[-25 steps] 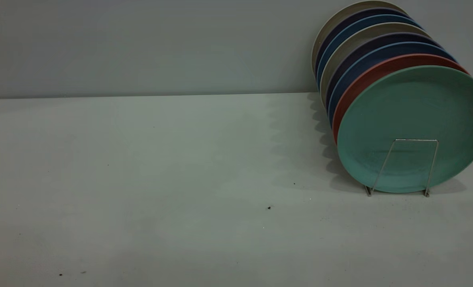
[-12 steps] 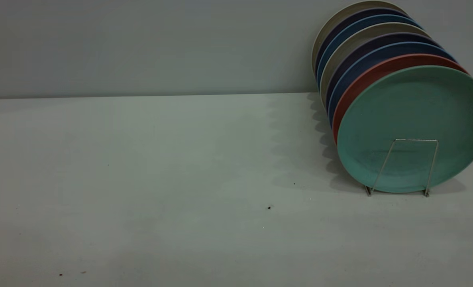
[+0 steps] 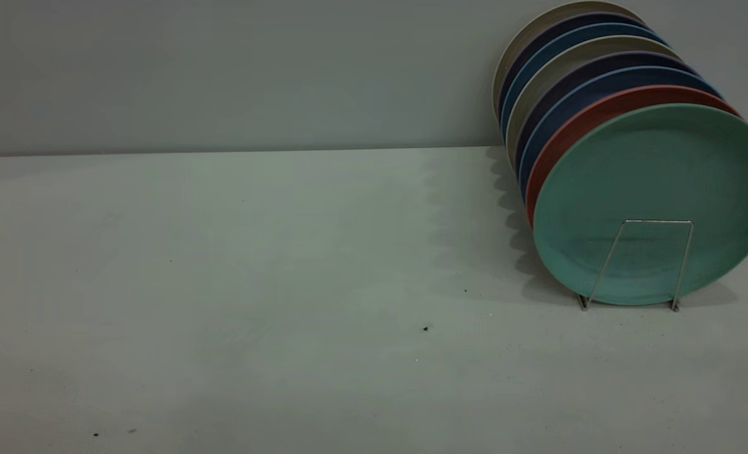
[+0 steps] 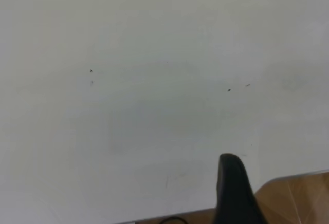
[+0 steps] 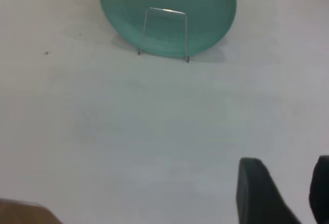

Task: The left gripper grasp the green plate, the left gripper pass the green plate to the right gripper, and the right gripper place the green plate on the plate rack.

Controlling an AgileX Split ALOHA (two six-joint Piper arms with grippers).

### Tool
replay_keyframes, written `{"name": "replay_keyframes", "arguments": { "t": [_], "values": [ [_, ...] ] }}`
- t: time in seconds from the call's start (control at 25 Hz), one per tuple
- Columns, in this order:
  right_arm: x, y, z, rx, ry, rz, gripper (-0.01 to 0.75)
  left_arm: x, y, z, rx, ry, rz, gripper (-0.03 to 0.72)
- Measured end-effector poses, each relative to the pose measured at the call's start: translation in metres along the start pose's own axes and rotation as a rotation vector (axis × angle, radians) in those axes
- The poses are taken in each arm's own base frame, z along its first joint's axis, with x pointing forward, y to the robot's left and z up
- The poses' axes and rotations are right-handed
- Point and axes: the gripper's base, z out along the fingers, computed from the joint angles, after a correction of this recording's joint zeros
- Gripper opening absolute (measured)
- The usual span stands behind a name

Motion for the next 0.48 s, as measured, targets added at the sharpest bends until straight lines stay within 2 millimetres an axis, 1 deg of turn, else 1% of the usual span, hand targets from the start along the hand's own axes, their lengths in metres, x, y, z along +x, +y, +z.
{"name": "replay_keyframes", "arguments": {
  "t": [0.48],
  "values": [
    [0.0, -0.0006, 0.0, 0.006, 0.001, -0.006, 0.267, 0.0, 0.0, 0.0, 0.0, 0.0, 0.0, 0.481]
  ]
}}
